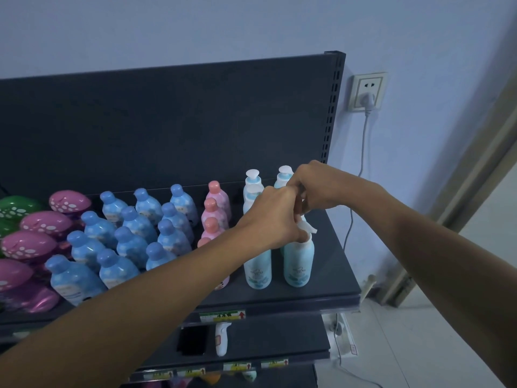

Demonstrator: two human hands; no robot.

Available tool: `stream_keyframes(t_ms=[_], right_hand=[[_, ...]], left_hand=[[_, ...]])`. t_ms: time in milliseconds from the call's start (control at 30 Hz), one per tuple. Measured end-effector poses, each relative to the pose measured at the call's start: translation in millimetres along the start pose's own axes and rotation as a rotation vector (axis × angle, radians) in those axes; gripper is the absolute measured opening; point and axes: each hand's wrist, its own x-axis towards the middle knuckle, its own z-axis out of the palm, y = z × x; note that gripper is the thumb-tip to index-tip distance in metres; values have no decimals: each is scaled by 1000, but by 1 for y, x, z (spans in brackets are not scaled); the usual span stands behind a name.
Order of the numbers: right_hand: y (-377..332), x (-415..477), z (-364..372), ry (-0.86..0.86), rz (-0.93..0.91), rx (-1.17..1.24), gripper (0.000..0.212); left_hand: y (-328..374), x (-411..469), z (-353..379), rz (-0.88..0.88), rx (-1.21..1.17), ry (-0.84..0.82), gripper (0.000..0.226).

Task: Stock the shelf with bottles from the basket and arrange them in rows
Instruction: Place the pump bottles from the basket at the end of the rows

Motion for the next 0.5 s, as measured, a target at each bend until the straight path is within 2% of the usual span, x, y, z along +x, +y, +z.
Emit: stream_keyframes(t_ms=[300,500], right_hand=[[-2,-1,0,-2,12,-48,41],[-24,-5,-12,11,17,-90,31]], left_hand=[[-1,-8,2,43,37,19,42],[-12,-20,-26,89,42,86,39]])
